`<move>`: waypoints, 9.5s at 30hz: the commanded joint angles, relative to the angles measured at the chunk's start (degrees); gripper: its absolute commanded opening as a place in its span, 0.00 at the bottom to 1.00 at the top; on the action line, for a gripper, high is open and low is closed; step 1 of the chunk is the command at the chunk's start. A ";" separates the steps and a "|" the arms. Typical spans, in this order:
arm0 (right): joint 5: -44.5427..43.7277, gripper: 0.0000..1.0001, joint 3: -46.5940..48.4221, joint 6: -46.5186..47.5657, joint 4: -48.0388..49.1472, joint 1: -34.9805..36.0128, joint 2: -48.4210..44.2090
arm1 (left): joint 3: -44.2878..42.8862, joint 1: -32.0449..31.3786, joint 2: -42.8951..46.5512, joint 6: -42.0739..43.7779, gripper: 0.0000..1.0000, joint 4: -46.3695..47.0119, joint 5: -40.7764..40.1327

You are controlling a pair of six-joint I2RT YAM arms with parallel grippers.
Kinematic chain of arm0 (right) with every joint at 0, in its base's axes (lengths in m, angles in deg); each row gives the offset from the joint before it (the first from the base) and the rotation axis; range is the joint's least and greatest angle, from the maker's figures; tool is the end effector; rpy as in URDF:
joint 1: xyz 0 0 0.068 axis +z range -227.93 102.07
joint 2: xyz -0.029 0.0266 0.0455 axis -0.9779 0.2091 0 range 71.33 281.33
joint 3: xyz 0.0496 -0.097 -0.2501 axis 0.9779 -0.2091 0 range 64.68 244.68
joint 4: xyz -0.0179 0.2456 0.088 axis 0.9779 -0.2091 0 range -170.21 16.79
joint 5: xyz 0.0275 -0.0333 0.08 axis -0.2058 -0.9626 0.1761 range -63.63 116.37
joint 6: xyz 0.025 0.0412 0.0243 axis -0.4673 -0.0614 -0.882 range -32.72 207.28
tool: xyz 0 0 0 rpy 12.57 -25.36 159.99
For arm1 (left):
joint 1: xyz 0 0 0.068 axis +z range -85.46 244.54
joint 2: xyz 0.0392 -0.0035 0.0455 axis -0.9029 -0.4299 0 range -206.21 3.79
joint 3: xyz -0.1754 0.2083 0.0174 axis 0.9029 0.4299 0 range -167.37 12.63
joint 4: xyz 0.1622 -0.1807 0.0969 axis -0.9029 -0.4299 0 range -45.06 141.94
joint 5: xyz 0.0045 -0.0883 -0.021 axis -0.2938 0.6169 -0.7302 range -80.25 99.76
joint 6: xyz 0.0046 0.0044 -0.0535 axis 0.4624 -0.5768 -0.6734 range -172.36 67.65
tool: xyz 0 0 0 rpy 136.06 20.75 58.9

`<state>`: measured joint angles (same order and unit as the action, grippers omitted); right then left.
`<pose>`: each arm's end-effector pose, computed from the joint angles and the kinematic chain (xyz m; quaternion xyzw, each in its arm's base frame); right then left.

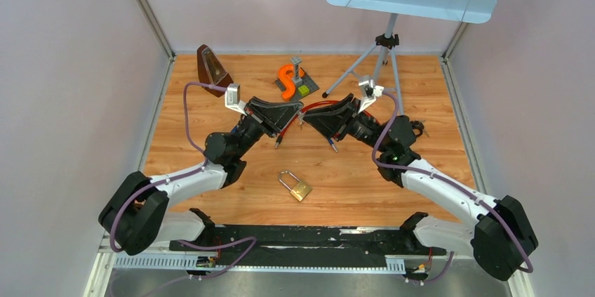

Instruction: Unlock with the key

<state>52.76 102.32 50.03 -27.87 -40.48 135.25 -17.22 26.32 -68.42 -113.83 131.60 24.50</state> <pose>0.1890 0.1649 0.3305 -0.1869 0.5646 0.5864 0.5499 0.1884 -0.1599 0.3099 0.0238 0.4543 -0.7160 0.5296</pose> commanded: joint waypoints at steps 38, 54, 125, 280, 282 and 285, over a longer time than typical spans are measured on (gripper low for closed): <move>-7.17 0.00 -8.48 0.12 -20.07 -6.51 -11.04 | -19.26 -1.60 14.01 22.26 1.00 -94.35 -22.61; -12.68 0.00 -10.08 3.31 -28.89 -7.02 -14.70 | -30.90 -9.29 -13.71 35.07 0.99 -116.62 -9.59; -11.69 0.00 -12.98 4.02 -33.70 -10.71 -23.78 | -28.44 -3.31 -28.14 29.98 0.46 -122.06 -41.08; -5.55 0.00 -4.98 -2.52 -13.51 6.86 11.47 | -29.85 6.49 1.51 -12.38 0.00 -111.00 -10.02; -5.56 0.00 -4.95 -2.32 -13.86 6.90 11.45 | -29.83 6.49 1.65 -12.64 0.00 -111.03 -10.24; -5.46 0.00 -5.03 -2.37 -14.05 7.00 11.41 | -29.83 6.50 1.83 -12.59 0.00 -110.94 -10.18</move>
<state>48.28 96.44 46.42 -42.88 -33.95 147.29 -46.00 32.79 -69.71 -125.08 18.01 14.16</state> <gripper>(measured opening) 0.003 0.634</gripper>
